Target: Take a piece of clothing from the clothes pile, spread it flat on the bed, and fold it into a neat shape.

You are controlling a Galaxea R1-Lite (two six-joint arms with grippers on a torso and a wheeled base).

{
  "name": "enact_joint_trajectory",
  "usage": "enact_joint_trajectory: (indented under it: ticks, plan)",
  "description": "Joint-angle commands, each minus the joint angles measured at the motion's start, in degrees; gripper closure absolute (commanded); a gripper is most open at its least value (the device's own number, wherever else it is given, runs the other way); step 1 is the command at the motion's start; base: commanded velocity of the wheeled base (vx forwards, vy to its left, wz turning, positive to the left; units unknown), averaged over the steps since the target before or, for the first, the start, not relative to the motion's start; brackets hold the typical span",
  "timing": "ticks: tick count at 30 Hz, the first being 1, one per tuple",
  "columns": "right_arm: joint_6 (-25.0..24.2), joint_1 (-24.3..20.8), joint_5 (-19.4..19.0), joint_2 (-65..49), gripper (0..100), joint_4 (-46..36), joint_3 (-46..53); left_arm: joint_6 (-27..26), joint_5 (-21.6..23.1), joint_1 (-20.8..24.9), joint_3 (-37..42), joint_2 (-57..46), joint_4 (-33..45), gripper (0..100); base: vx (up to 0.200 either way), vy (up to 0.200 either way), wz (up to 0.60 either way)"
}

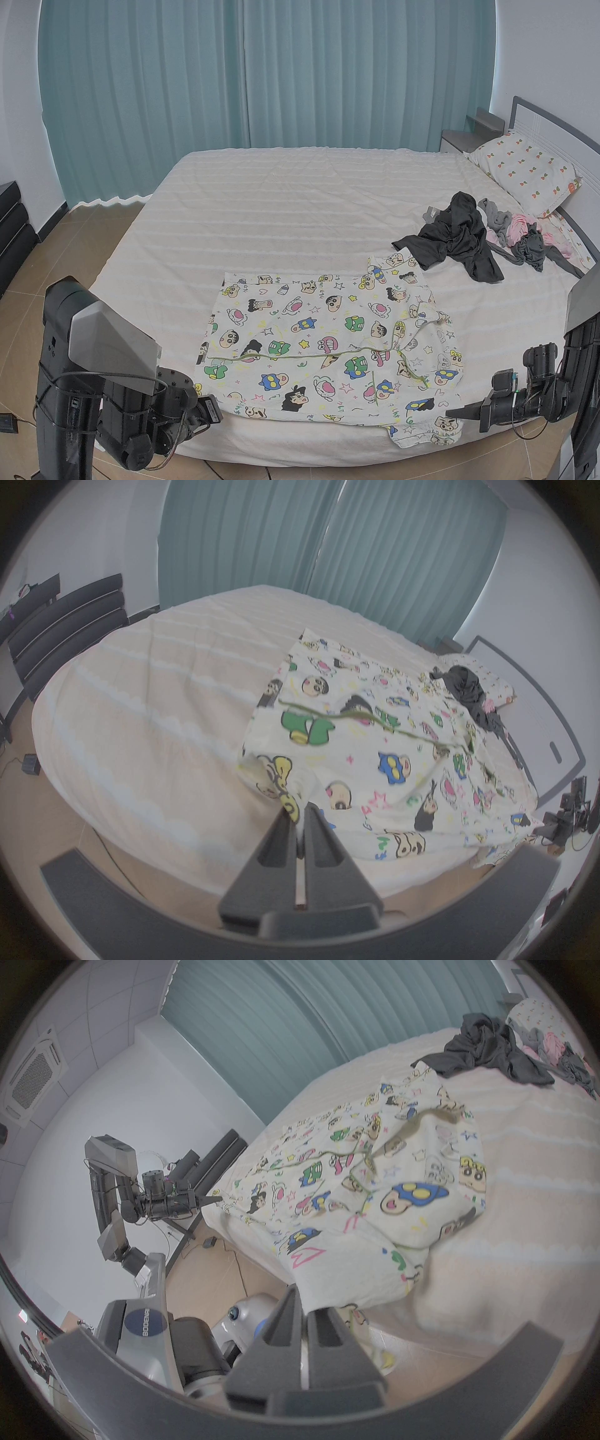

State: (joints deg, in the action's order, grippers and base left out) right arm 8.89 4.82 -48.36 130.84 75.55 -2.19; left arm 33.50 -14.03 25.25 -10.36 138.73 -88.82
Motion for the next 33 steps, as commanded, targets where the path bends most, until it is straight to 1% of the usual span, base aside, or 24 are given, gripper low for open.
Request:
enact_joint_trajectory:
  ticks: [1,4,6,7,10,14,15,17,19,21,23,28,29,33]
  plan:
    - [-6.3,-1.2,0.5,-0.5,100,5.3,-1.4,-1.9,0.1,-2.0,-4.9,-1.9,4.4,100,0.000,0.000,0.00]
    - [-10.9,-1.9,1.6,-0.2,100,8.5,-2.6,-1.9,0.1,-2.6,-9.4,-3.3,9.6,100,0.000,0.000,0.00]
    - [-12.1,-1.9,2.1,-0.2,100,9.5,-3.3,-1.9,0.1,-2.7,-11.3,-4.2,12.3,100,0.000,0.000,0.00]
    - [-13.3,-1.9,2.7,-0.2,100,10.3,-4.5,-1.9,0.2,-2.8,-14.1,-5.0,16.4,100,0.000,0.000,0.00]
    - [-14.2,-2.0,4.3,0.2,100,10.2,-6.7,-1.7,0.2,-3.1,-19.4,-6.3,23.8,100,0.000,0.000,0.00]
    - [-14.4,-2.0,5.1,1.2,100,10.2,-8.8,-1.6,0.2,-3.6,-25.1,-7.1,30.8,100,0.000,0.000,0.00]
    - [-14.4,-2.0,5.1,1.2,100,10.2,-8.8,-1.6,0.2,-3.6,-25.1,-7.1,30.8,100,0.000,0.000,0.00]
    - [-15.6,-2.0,5.2,1.8,100,10.1,-10.8,-1.5,0.2,-4.2,-28.2,-7.1,34.8,100,0.000,0.000,0.00]
    - [-17.1,-2.0,5.3,1.8,100,10.1,-12.1,-1.4,0.3,-4.5,-29.9,-7.1,36.7,100,0.000,0.000,0.00]
    - [-17.6,-2.1,5.6,1.8,100,10.2,-12.7,-1.4,0.3,-4.9,-30.8,-7.1,37.4,100,0.000,0.000,0.00]
    - [-18.7,-2.3,5.9,1.9,100,9.7,-14.9,-1.3,0.4,-5.9,-33.8,-6.6,40.2,100,0.000,0.000,0.00]
    - [-18.8,-2.6,6.8,3.0,100,7.2,-18.4,-1.3,0.8,-7.1,-38.4,-6.2,45.0,100,0.000,0.000,0.00]
    - [-18.8,-2.8,7.6,3.5,100,5.2,-20.5,-1.3,1.5,-7.5,-41.0,-5.4,47.9,100,0.000,0.000,0.00]
    - [-18.9,-2.9,7.7,4.2,100,2.6,-23.8,-1.3,2.1,-7.6,-45.7,-2.8,51.2,100,0.000,0.000,0.00]
